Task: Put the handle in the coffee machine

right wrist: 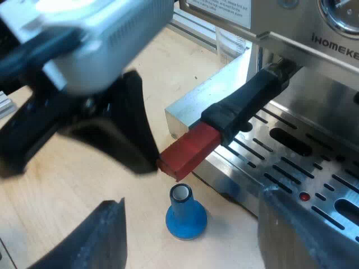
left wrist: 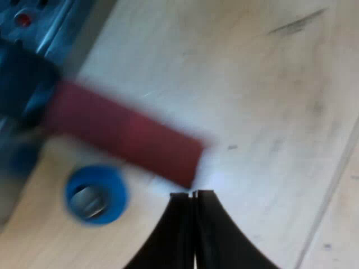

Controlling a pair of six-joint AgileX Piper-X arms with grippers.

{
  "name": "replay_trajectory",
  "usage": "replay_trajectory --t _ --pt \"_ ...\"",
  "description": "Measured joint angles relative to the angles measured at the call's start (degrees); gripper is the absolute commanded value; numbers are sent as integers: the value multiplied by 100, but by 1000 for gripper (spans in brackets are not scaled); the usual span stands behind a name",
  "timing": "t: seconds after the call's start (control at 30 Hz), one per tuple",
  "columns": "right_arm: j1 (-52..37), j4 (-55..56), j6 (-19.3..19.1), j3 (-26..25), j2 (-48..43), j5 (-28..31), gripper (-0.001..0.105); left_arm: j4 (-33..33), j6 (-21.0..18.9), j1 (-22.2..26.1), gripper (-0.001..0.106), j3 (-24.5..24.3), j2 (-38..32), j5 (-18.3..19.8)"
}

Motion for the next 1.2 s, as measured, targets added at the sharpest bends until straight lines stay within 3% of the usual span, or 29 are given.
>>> replay_trajectory --t 0.27,0.4,0.83,0.97,1.2 --pt "0 0 0 0 0 0 54 518 186 1001 0 0 0 -231" --pt "0 0 0 0 0 0 54 639 192 1226 0 0 -150 -264" --pt "0 0 175 0 0 -126 54 730 23 1292 0 0 -1359 -390" --pt "0 0 175 0 0 -138 54 751 -2 1292 0 0 -1778 -789" --pt "0 6 175 0 0 -138 54 751 0 1292 4 -6 -2294 -914"
